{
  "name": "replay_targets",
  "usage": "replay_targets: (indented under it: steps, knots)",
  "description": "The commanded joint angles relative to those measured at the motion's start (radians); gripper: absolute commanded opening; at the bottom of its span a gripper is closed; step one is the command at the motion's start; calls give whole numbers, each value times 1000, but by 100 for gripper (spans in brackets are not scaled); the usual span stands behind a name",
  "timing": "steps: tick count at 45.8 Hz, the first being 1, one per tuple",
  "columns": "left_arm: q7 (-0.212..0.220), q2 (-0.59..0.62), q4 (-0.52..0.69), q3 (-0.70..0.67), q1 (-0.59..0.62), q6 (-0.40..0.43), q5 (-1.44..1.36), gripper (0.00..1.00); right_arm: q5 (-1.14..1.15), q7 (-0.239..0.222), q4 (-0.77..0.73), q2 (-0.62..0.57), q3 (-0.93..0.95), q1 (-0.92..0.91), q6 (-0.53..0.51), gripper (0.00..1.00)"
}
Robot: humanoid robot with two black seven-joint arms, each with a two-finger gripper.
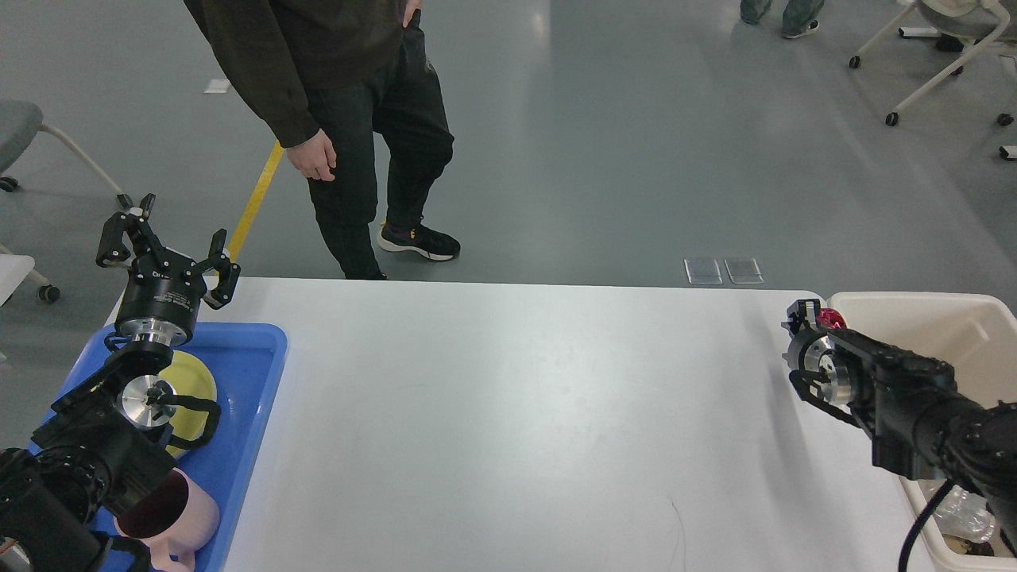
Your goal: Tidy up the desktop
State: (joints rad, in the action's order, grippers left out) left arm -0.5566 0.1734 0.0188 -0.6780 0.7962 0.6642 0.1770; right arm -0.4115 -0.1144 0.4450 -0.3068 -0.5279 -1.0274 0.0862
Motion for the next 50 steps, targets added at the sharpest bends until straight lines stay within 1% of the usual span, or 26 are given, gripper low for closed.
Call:
replay_targets:
  steps: [1, 4, 7, 10, 12, 20, 25, 27, 32, 39, 50]
  knots:
    - [0, 0, 0, 0, 0, 0, -1, 96, 10, 2, 230, -63, -291, -209, -29, 99]
    - [0, 0, 0, 0, 0, 0, -1, 96, 16, 2, 320, -64, -409, -319, -84, 99]
    - [0, 0, 1, 0, 0, 0, -1, 96, 29, 2, 401, -66, -500, -426, -161, 99]
    - [0, 0, 1, 0, 0, 0, -1, 96, 43, 2, 468, -66, -564, -535, -268, 100]
    - [0, 0, 1, 0, 0, 0, -1, 96, 49, 2, 510, -66, -598, -618, -375, 100]
    - [0, 0, 0, 0, 0, 0, 1, 96, 51, -1, 544, -55, -609, -821, -721, 100]
    - [0, 0, 0, 0, 0, 0, -1, 96, 51, -5, 551, -25, -606, -907, -885, 100]
    - [0, 0, 0, 0, 0, 0, -1, 96, 51, -5, 564, -17, -607, -936, -933, 100]
    - [0, 0, 0, 0, 0, 0, -1, 96, 51, -7, 624, -5, -610, -1019, -997, 100]
    - [0, 0, 0, 0, 0, 0, -1, 96, 53, -10, 673, 17, -618, -1103, -1003, 100]
    - [0, 0, 1, 0, 0, 0, -1, 96, 102, -10, 663, 34, -620, -1073, -982, 100]
